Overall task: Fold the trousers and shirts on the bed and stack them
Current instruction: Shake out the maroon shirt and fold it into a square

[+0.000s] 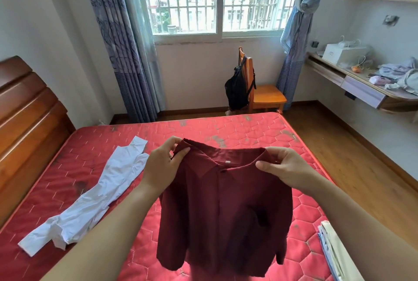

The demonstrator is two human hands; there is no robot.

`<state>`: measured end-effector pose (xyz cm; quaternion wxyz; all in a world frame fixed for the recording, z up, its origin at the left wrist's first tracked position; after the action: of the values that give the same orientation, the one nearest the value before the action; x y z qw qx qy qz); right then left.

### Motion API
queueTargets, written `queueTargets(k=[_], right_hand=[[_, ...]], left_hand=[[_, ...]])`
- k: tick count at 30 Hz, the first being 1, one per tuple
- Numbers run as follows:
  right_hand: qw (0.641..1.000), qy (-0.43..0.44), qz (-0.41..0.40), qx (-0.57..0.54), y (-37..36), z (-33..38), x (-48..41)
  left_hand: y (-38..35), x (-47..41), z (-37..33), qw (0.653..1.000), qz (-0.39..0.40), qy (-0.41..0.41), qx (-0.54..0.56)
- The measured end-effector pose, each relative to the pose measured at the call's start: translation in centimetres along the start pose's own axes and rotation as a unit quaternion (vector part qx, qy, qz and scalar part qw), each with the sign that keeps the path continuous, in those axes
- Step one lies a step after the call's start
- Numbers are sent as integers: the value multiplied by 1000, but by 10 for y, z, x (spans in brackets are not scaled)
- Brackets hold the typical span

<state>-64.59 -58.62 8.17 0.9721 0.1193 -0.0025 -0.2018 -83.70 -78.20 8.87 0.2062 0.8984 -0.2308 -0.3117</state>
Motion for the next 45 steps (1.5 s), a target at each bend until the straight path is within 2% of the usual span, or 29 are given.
queueTargets(k=[2, 4, 9, 12, 14, 17, 20, 25, 30, 34, 36, 39, 43, 45], right_hand=[[1000, -7, 13, -17, 3, 0, 2], [1000, 3, -14, -8, 8, -1, 3], [980, 32, -189, -59, 10, -16, 4], [942, 84, -319, 61, 11, -5, 16], [905, 131, -371, 160, 11, 12, 24], [863, 138, -403, 273, 9, 22, 27], [858, 80, -384, 331, 12, 13, 20], [794, 185, -452, 362, 29, 71, 32], [830, 158, -372, 384, 21, 55, 22], [797, 216, -453, 336, 43, 96, 33], [803, 198, -451, 336, 45, 98, 30], [842, 125, -394, 346, 41, 70, 15], [845, 122, -412, 320, 36, 69, 18], [846, 133, -422, 297, 22, 76, 20]], left_hand=[[1, -2, 5, 1000, -13, 10, 0], [1, -3, 9, 1000, -18, 22, 8], [-4, 8, -3, 998, -62, 19, 17], [-6, 19, -14, 993, -111, 25, -7], [-6, 23, -21, 990, -138, 20, -31], [-5, 27, -27, 985, -150, 9, -80], [-10, 34, -26, 984, -130, 3, -122], [14, 24, -53, 973, -196, -51, -113], [8, 14, -60, 982, -138, -72, -110], [30, -9, -85, 971, -196, -102, -95], [29, -15, -82, 974, -184, -92, -93], [10, -6, -59, 988, -140, -28, -60], [-3, 3, -44, 985, -157, 64, 12], [-14, 4, -44, 984, -139, 99, 52]])
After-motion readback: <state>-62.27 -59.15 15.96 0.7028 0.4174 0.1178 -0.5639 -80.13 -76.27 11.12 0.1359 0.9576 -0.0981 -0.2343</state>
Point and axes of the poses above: each hand's wrist, its own x-axis away from the middle knuckle, its own y-axis out of the back of the hand, z = x × y, the point moved 9 cm from there along -x, towards the middle knuckle, and after that the axes turned 3 degrees about x, right-handed, at the moved point
